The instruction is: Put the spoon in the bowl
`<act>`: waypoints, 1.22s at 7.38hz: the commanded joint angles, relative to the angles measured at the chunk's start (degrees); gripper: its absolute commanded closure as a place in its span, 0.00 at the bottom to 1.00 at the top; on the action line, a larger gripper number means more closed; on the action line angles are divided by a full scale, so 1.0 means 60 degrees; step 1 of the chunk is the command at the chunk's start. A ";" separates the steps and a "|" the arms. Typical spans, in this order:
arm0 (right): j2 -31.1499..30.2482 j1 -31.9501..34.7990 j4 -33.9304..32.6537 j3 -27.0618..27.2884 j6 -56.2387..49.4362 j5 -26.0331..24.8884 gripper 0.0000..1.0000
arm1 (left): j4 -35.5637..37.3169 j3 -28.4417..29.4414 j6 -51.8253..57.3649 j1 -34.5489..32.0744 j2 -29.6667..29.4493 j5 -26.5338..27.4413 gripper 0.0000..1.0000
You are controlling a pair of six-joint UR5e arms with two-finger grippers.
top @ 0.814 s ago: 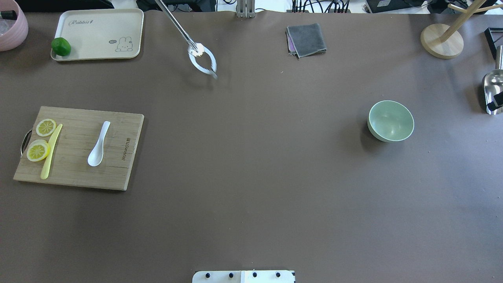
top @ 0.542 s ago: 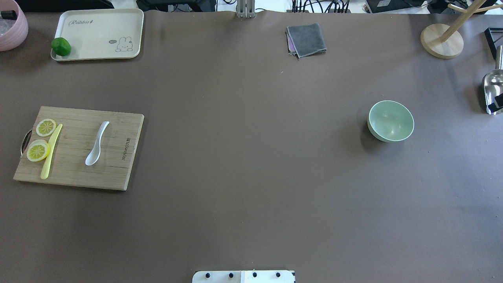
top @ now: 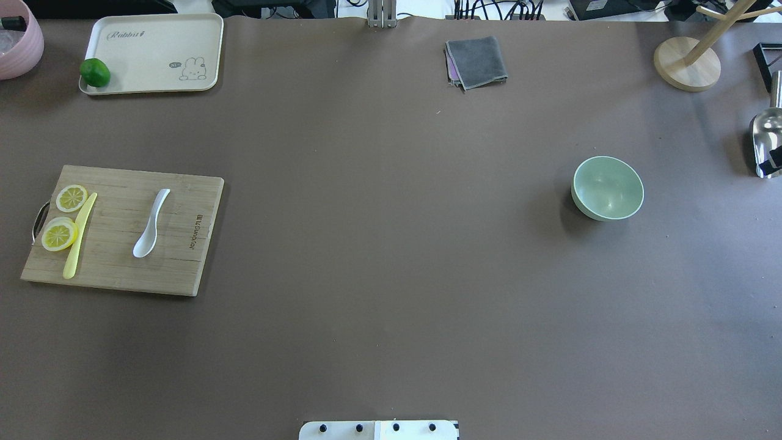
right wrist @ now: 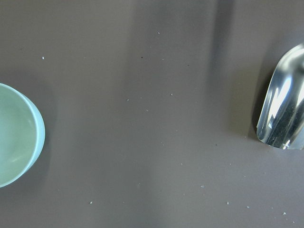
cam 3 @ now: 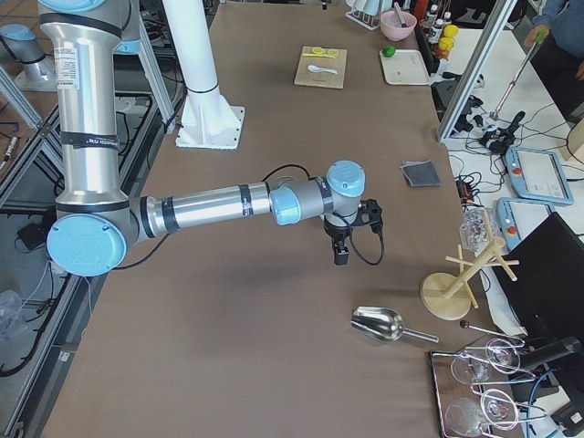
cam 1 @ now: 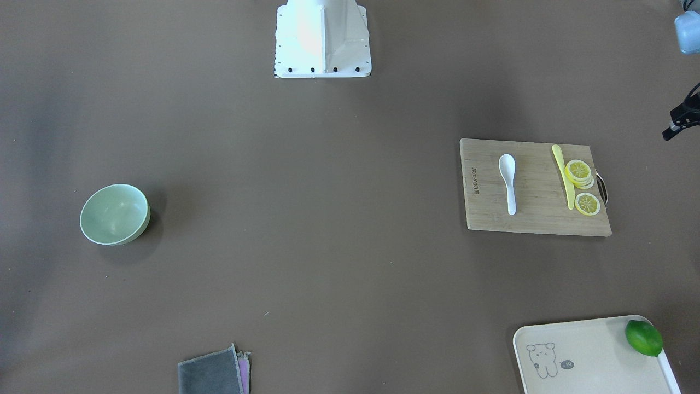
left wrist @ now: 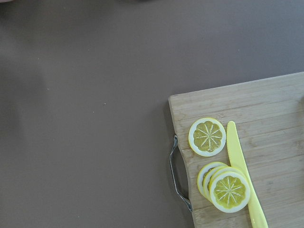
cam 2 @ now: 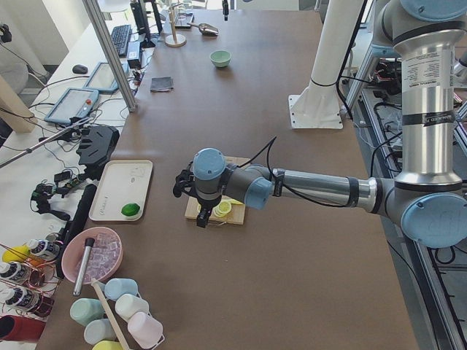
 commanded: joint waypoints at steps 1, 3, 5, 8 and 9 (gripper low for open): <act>-0.0028 -0.0153 0.0342 -0.0048 0.0004 0.0021 0.00 | -0.0010 -0.0100 -0.0330 -0.0002 0.0021 -0.0001 0.02; -0.0029 -0.0271 0.0359 -0.0048 0.0005 0.0050 0.00 | 0.0004 -0.0116 -0.0330 0.0012 0.0006 -0.0016 0.02; 0.0102 -0.0620 0.0388 -0.0077 0.0832 -0.0022 0.00 | 0.0004 -0.0145 -0.0808 0.0143 -0.0139 -0.0321 0.02; 0.0234 -0.1805 0.2270 -0.0369 0.3364 -0.0096 0.02 | 0.0019 -0.0130 -0.3720 0.1663 -0.1147 -0.0178 0.02; 0.0496 -0.2259 0.2727 -0.0603 0.4360 -0.0517 0.03 | 0.0005 -0.0130 -0.4453 0.2233 -0.1615 0.0055 0.02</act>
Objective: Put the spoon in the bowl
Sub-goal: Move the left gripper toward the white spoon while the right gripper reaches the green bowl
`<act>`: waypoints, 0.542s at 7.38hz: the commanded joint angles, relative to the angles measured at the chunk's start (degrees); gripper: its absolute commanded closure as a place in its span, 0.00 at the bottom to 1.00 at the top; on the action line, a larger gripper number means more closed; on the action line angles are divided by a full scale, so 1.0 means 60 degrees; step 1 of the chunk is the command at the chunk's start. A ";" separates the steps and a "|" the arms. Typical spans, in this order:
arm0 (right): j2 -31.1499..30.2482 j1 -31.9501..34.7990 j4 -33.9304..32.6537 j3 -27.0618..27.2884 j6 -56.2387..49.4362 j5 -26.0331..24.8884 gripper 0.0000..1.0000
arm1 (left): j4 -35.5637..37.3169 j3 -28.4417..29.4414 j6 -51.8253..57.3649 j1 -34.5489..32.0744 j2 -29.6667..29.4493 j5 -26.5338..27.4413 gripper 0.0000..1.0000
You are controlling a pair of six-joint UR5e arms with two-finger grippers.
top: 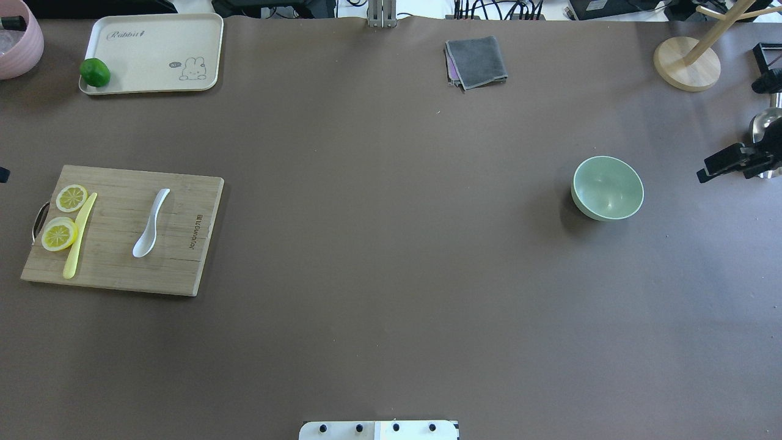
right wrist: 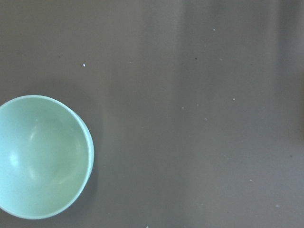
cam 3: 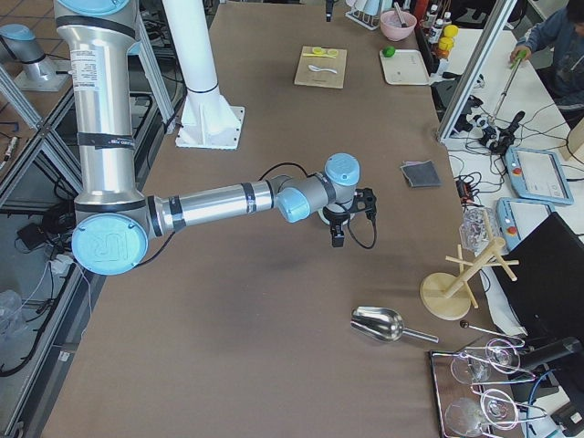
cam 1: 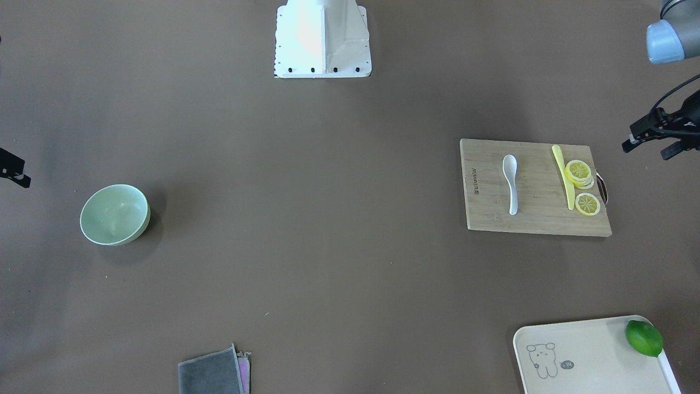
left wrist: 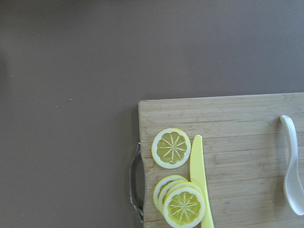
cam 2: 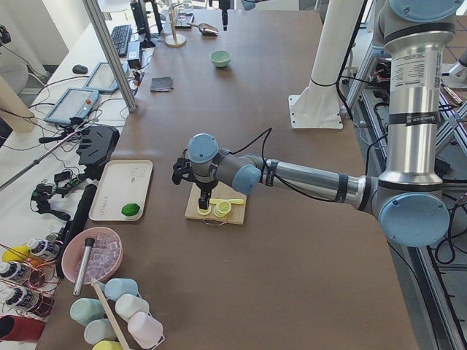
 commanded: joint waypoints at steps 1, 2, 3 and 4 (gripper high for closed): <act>0.0563 -0.0808 0.0725 -0.0713 0.1494 -0.0555 0.06 | -0.0006 0.0002 -0.1830 0.1333 -0.0931 0.0869 0.02; 0.0813 -0.0926 0.0725 -0.0979 0.1511 -0.0572 0.06 | -0.0006 0.0002 -0.2230 0.1789 -0.1109 0.1166 0.02; 0.1120 -0.1057 0.0725 -0.1330 0.1526 -0.0659 0.06 | -0.0021 -0.0012 -0.2611 0.2127 -0.1241 0.1227 0.02; 0.1268 -0.1102 0.0725 -0.1464 0.1526 -0.0660 0.07 | -0.0021 0.0002 -0.2746 0.2247 -0.1315 0.1445 0.02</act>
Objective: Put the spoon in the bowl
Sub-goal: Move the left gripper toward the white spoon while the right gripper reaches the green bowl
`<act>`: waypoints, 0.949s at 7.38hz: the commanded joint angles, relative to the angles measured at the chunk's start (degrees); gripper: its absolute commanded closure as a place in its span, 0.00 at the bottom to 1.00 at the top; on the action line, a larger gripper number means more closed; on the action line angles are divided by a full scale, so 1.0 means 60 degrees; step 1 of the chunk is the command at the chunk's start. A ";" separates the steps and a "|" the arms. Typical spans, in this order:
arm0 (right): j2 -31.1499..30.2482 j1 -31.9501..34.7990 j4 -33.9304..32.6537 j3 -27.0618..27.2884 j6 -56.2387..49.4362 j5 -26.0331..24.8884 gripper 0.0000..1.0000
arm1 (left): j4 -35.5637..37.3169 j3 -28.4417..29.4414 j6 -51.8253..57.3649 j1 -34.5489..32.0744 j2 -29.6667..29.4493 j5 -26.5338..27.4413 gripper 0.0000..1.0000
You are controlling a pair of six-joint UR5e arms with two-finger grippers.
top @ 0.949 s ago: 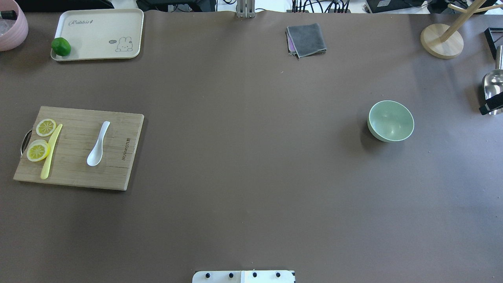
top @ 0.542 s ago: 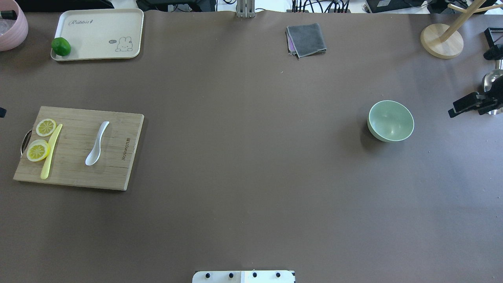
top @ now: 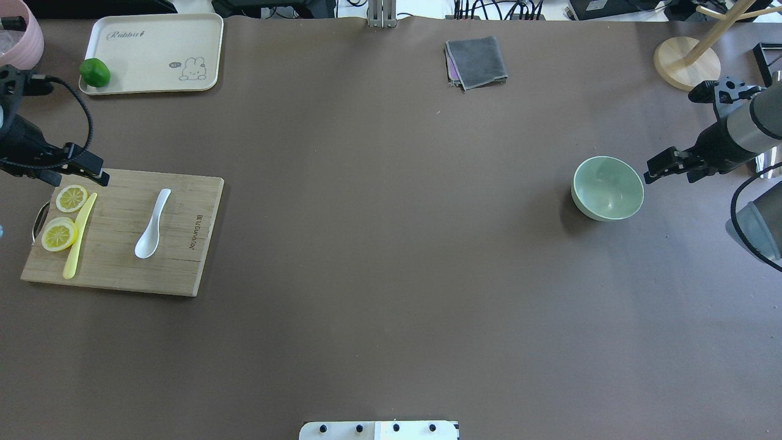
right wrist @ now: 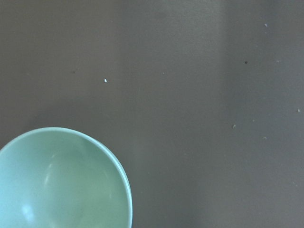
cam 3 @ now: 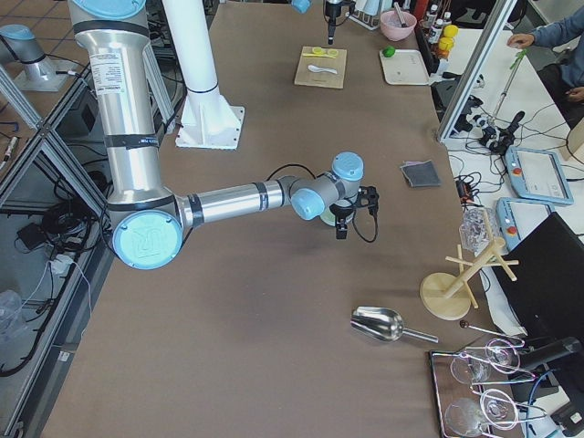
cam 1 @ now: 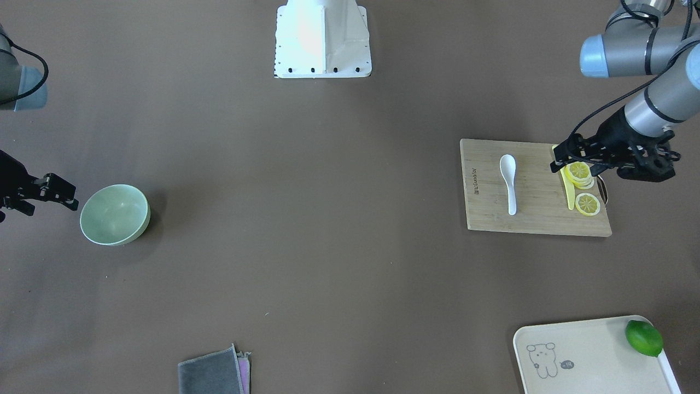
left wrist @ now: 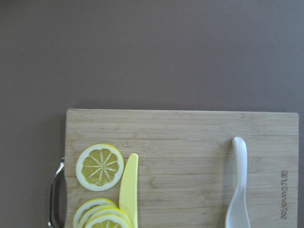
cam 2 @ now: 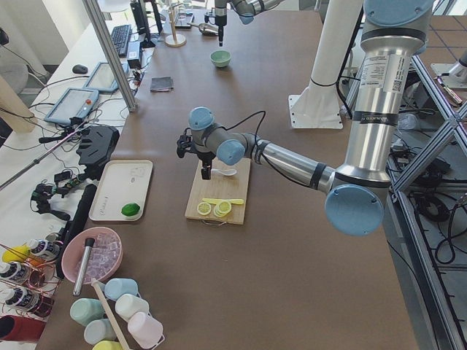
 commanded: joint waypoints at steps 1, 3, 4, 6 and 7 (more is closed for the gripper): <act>0.0368 -0.0197 0.0012 -0.0321 0.0154 -0.0062 0.07 | -0.0006 0.0005 -0.0337 0.0364 -0.0159 0.0413 0.02; 0.0413 -0.0461 0.0186 -0.0614 0.0214 -0.0208 0.16 | -0.0006 0.0136 -0.0322 0.0379 -0.0247 0.0415 0.02; 0.0384 -0.0578 0.0202 -0.0629 0.0214 -0.0208 0.45 | 0.0009 0.0166 -0.0351 0.0452 -0.0232 0.0444 0.02; 0.0427 -0.0725 0.0217 -0.0629 0.0243 -0.0121 1.00 | 0.0023 0.0239 -0.0337 0.0656 -0.0232 0.0458 0.03; 0.0442 -0.0784 0.0217 -0.0528 0.0287 -0.0077 1.00 | 0.0009 0.0500 -0.0322 0.0831 -0.0232 0.0459 0.08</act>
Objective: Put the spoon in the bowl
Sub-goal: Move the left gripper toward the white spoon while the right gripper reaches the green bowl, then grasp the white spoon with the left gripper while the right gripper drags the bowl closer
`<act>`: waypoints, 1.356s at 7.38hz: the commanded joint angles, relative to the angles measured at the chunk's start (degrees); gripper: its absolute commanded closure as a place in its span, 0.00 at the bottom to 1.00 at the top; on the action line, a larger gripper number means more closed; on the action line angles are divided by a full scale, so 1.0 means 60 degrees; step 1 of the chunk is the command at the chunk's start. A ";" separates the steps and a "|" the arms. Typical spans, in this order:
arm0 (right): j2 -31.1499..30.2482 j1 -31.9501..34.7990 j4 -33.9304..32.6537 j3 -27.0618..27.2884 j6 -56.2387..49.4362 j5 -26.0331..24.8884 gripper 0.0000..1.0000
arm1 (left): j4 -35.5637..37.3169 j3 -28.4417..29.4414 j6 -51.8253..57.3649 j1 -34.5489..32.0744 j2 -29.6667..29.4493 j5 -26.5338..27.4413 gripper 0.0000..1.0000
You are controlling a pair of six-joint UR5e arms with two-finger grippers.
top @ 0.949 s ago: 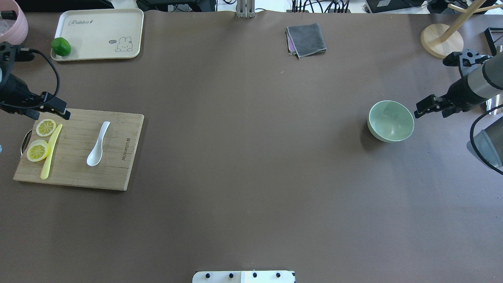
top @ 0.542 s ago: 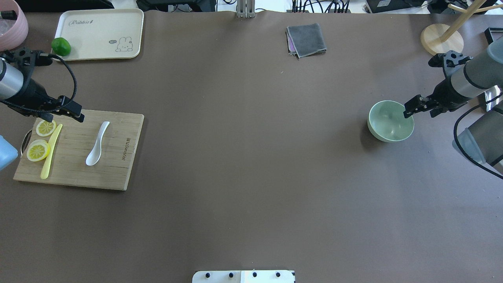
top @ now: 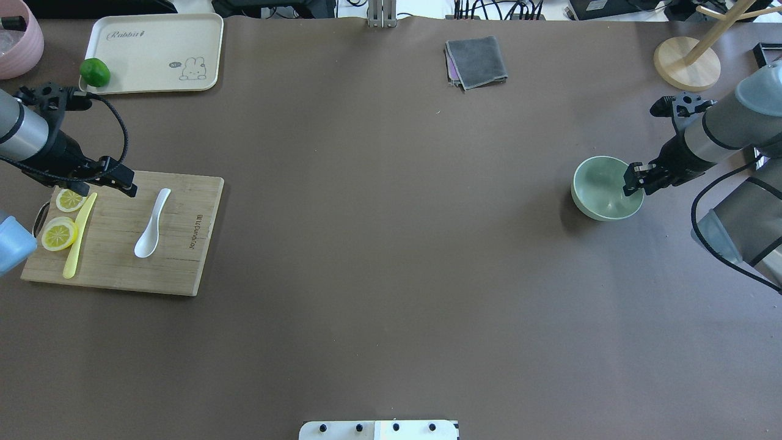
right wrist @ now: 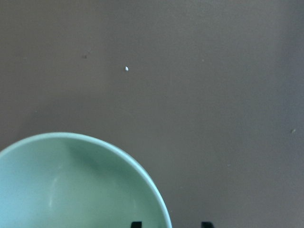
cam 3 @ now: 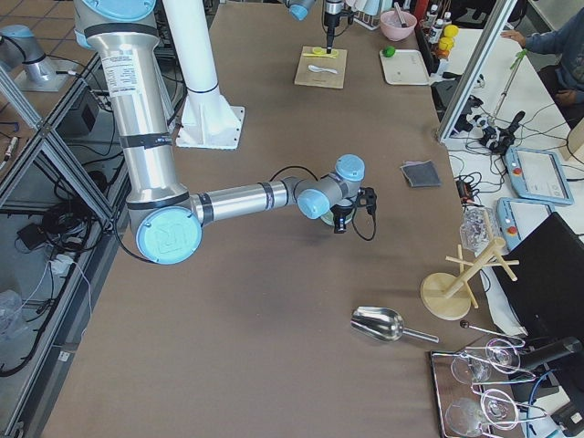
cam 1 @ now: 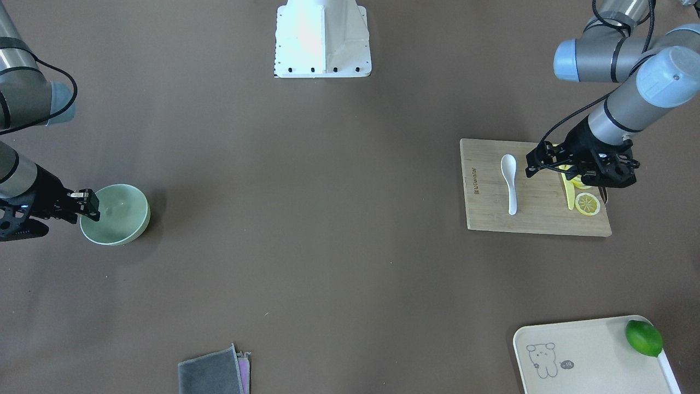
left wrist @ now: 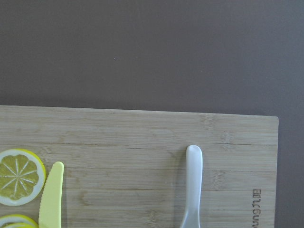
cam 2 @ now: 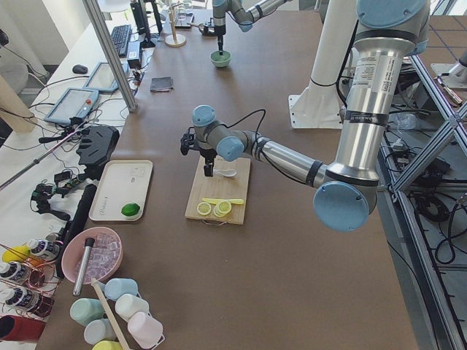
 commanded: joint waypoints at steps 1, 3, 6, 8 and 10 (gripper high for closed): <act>0.0399 -0.0090 -0.0067 0.0241 0.0607 0.0297 1.00 | -0.0009 0.0296 0.0015 0.0326 -0.0014 0.0007 0.13; 0.1452 -0.0643 -0.0083 0.0345 0.2537 0.0402 1.00 | 0.0035 0.0718 -0.0014 0.0852 -0.0378 0.0806 0.15; 0.2435 -0.2369 -0.0112 0.0930 0.5263 -0.0678 1.00 | -0.0023 0.1027 0.0030 0.1250 -0.0615 0.1105 0.33; 0.2862 -0.3265 -0.0141 0.0989 0.6058 -0.1485 1.00 | -0.0023 0.1058 0.0030 0.1280 -0.0702 0.1106 0.63; 0.3126 -0.3866 -0.0141 0.1107 0.6616 -0.2041 1.00 | -0.0023 0.0913 -0.0014 0.1280 -0.0921 0.0961 1.00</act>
